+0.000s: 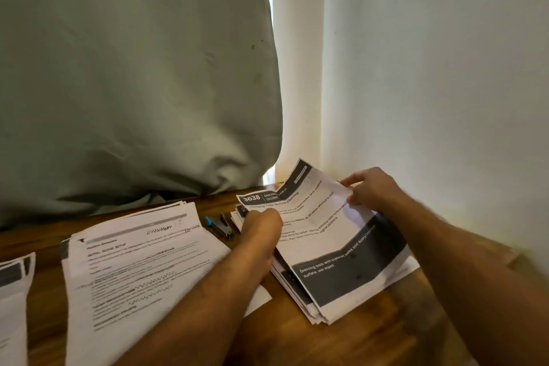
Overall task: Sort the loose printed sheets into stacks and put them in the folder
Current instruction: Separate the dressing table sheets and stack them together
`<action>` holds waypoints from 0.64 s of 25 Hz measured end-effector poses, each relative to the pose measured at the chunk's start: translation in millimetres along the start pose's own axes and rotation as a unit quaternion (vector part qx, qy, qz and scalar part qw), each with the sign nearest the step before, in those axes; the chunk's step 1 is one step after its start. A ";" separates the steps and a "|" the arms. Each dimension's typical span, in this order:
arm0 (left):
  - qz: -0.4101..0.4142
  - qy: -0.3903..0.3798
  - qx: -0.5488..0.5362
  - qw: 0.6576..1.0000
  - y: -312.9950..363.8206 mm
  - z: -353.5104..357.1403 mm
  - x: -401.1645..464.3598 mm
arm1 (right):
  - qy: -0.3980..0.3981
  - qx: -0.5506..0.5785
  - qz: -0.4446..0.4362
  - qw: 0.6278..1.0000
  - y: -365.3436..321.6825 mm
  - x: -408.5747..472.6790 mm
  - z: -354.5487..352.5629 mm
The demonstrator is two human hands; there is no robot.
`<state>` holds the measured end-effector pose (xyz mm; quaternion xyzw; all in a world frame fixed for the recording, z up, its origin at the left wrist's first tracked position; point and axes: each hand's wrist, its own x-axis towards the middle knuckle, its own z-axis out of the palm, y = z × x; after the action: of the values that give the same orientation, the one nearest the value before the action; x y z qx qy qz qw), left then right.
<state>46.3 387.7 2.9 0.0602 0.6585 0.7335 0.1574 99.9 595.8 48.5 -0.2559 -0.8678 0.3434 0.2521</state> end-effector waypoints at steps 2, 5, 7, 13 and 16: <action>-0.010 0.027 0.055 0.998 -7.3 4.4 0.6 | 0.014 0.001 0.014 1.000 12.5 2.9 10.6; 0.016 0.052 0.112 0.992 -7.8 3.3 -5.7 | 0.010 0.002 0.032 0.999 20.6 5.5 21.7; 0.050 0.054 0.142 0.987 -10.7 1.7 -8.0 | 0.016 -0.020 0.029 0.999 23.6 6.6 26.5; 0.127 0.078 0.244 0.958 -24.0 4.9 -5.3 | -0.023 -0.134 0.024 0.990 29.3 5.2 37.1; 0.123 0.090 0.287 0.946 -24.3 7.0 -6.7 | -0.052 -0.154 0.032 0.986 27.7 4.8 36.0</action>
<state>58.4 394.3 -19.4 0.1173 0.8397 0.5299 -0.0183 81.7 599.5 6.7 -0.3010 -0.9137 0.2259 0.1531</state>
